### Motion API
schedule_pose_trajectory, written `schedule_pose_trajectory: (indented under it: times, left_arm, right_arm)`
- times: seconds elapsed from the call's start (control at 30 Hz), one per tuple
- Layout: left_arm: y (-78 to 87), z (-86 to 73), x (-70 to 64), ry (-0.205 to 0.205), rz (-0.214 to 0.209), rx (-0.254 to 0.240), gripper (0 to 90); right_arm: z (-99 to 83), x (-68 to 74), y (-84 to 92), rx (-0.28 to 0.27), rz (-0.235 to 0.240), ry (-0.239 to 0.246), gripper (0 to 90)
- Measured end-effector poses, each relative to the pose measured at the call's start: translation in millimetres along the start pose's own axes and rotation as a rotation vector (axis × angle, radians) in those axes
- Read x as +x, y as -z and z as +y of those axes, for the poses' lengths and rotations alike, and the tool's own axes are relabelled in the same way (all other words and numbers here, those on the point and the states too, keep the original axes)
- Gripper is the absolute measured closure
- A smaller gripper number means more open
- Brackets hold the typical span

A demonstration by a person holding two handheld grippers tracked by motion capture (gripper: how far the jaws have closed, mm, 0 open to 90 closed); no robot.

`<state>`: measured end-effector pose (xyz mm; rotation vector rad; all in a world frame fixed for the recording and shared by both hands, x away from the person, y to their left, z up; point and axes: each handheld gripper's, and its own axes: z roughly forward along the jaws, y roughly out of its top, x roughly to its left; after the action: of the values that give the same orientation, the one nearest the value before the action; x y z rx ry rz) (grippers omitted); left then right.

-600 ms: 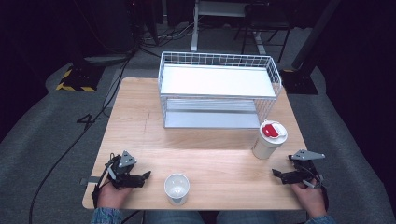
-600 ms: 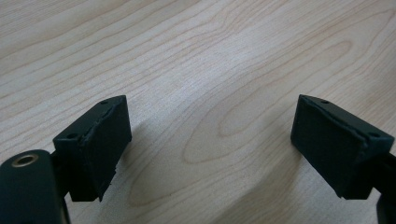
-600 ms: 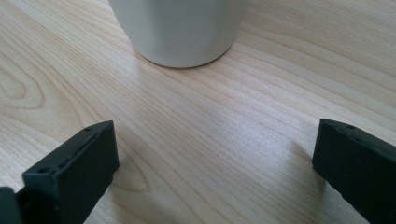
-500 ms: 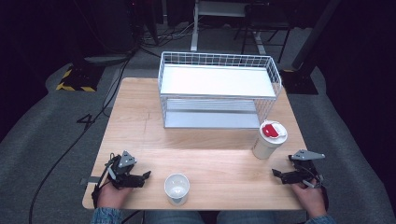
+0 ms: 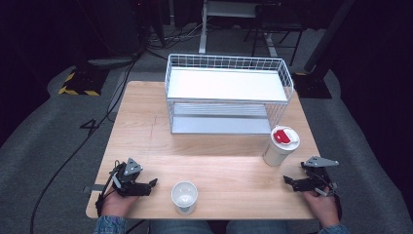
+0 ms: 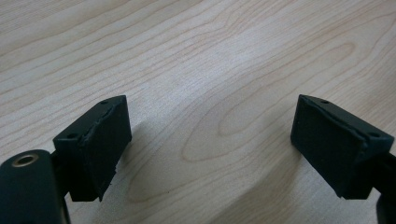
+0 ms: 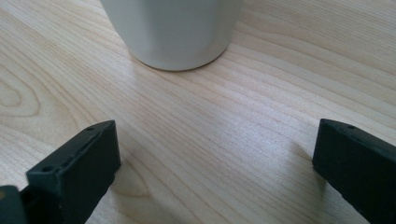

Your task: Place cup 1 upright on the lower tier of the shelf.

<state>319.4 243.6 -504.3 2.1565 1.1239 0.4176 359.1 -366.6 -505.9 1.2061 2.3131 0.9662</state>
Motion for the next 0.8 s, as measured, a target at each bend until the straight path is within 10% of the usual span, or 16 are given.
schedule_pose_trajectory:
  times: [0.8]
  left_arm:
    - [41.4, 4.4, -19.8, 0.02, -0.006, -0.099, 17.7]
  right_arm:
    - [0.0, 0.1, 0.0, 0.0, -0.002, 0.0, 1.2]
